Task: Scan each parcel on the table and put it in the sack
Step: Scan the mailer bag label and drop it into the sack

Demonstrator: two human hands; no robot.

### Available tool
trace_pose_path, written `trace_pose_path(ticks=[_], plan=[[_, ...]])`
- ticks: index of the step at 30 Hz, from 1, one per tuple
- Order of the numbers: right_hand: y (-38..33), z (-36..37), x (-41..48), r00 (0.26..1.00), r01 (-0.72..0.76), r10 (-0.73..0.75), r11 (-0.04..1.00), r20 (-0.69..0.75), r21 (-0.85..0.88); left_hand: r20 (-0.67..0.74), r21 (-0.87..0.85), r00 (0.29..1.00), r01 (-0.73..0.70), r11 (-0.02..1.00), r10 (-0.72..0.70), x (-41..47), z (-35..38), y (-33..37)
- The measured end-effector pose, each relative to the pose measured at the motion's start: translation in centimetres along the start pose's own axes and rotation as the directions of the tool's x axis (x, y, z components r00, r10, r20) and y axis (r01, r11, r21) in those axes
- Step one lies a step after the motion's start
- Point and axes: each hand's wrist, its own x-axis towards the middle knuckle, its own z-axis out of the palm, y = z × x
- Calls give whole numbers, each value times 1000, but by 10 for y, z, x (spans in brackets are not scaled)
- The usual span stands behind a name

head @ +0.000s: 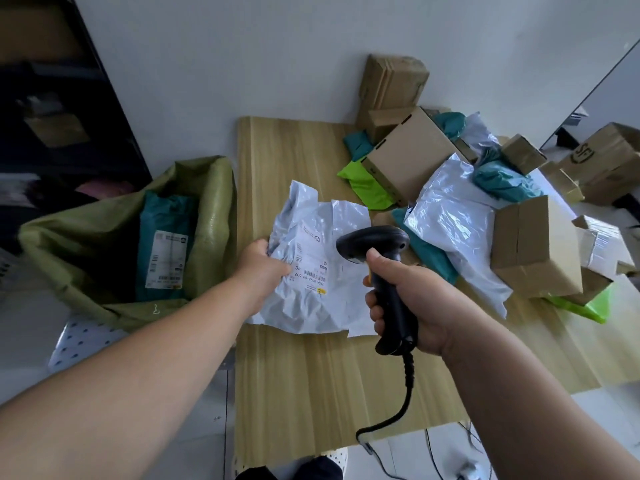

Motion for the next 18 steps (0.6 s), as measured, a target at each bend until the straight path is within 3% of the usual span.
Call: trace_pose_path(ticks=[5,10,18], plan=[[-26,6,-9,993,84,-82,996,88,-10,-47,-33,990,-137,990,135,-13,-18,39],[-57,16,-14,971,162,-150,985,186,-52,-228,-85,952,-228,970,204,-30,-54,79],[-84,57,-16,931,221,-182,971,317,-91,-541,-84,792,-386,919,283,-53,-138,117]])
